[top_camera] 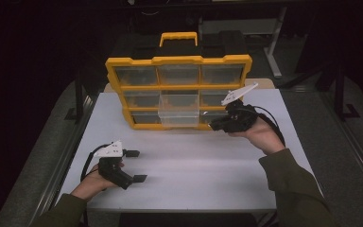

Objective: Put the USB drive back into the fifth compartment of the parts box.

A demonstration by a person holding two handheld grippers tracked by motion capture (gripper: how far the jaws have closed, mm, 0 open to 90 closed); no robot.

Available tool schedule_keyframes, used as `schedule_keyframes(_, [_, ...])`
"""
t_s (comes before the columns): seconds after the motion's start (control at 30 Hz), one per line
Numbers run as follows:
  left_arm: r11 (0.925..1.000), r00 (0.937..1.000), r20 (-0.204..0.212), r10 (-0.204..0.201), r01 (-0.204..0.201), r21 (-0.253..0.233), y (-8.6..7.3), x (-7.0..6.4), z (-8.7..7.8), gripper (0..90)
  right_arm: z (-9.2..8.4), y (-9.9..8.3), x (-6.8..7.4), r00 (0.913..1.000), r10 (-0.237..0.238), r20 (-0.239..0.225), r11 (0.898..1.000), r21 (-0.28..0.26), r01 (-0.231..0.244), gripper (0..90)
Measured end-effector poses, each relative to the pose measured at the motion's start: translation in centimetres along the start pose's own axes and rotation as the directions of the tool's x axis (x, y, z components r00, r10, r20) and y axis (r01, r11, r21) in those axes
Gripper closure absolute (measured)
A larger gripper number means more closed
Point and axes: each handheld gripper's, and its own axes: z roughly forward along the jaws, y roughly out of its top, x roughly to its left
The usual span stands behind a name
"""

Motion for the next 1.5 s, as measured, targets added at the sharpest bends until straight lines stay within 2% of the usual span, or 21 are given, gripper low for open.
schedule_keyframes(0.33, [1.0000,1.0000,0.001,-0.002,0.002,-0.002,0.0,0.0,0.0,0.1,-1.8,2.7,-0.2,0.9997,-0.021,0.014,0.999,-0.024,0.022,77.7])
schedule_keyframes(0.83, [1.0000,1.0000,0.004,-0.004,0.004,-0.004,0.0,0.0,0.0,0.1,-2.5,5.8,-0.7,0.9999,-0.013,-0.002,0.997,-0.072,0.012,77.7])
schedule_keyframes(1.1, [1.0000,1.0000,0.004,-0.005,0.005,-0.003,0.0,0.0,0.0,0.1,-1.8,7.4,-0.9,0.9997,-0.024,-0.005,0.997,-0.079,0.023,77.7])
schedule_keyframes(1.33, [1.0000,1.0000,0.005,-0.005,0.005,-0.005,0.0,-0.1,0.0,0.1,-1.0,8.0,-0.9,0.9995,-0.029,-0.012,0.997,-0.074,0.028,77.7])
schedule_keyframes(1.37, [1.0000,1.0000,0.005,-0.005,0.005,-0.005,0.0,-0.1,0.0,0.1,-0.1,8.5,-0.9,0.9993,-0.030,-0.020,0.998,-0.061,0.029,77.7])
schedule_keyframes(1.5, [1.0000,1.0000,0.006,-0.005,0.005,-0.006,0.0,-0.1,0.0,0.1,0.9,9.1,-0.7,0.9989,-0.038,-0.027,0.998,-0.047,0.037,77.7])
